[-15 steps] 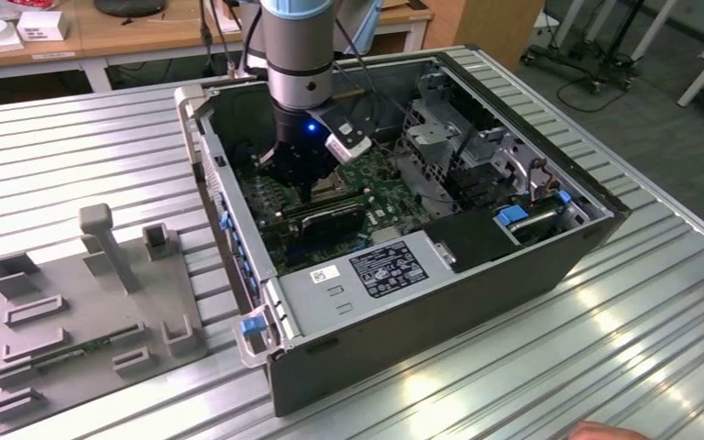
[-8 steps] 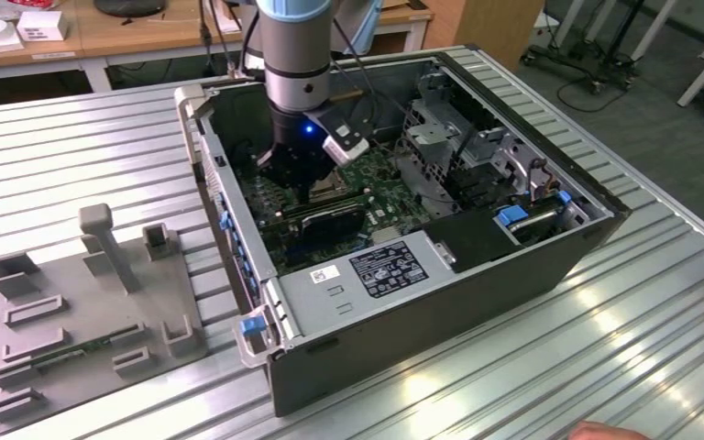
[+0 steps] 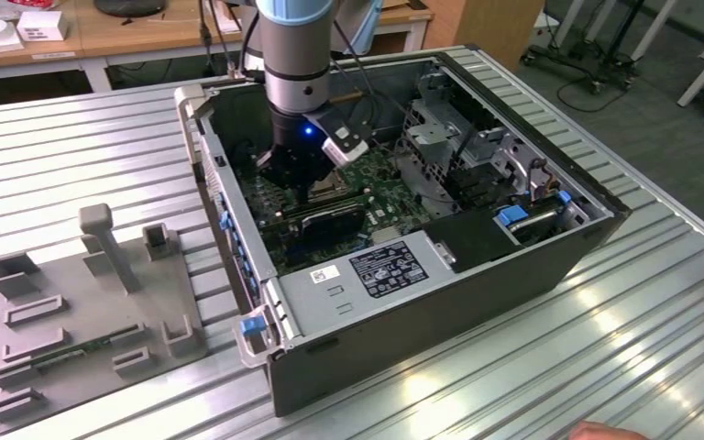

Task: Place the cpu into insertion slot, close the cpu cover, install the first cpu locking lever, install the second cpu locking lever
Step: 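Install the second cpu locking lever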

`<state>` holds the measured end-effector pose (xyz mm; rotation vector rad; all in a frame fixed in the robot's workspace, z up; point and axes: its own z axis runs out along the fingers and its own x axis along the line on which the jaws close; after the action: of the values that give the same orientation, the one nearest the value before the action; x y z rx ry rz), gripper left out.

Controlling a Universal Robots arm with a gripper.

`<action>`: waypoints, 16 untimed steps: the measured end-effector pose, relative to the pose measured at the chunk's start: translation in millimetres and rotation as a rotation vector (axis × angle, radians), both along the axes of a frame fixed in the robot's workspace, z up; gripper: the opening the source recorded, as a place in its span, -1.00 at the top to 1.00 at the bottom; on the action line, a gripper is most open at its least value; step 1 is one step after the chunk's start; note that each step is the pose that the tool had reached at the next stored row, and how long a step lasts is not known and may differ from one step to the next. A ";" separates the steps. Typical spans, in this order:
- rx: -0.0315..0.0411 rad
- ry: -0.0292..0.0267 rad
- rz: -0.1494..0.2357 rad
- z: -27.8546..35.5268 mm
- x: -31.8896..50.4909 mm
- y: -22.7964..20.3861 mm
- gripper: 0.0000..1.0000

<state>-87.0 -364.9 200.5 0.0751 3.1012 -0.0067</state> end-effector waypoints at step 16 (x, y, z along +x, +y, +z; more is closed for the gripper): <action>0.0263 0.0000 0.000 -4.3 -4.5 0.0 0.79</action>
<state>-91.5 -364.9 196.2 0.0760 3.1017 0.0341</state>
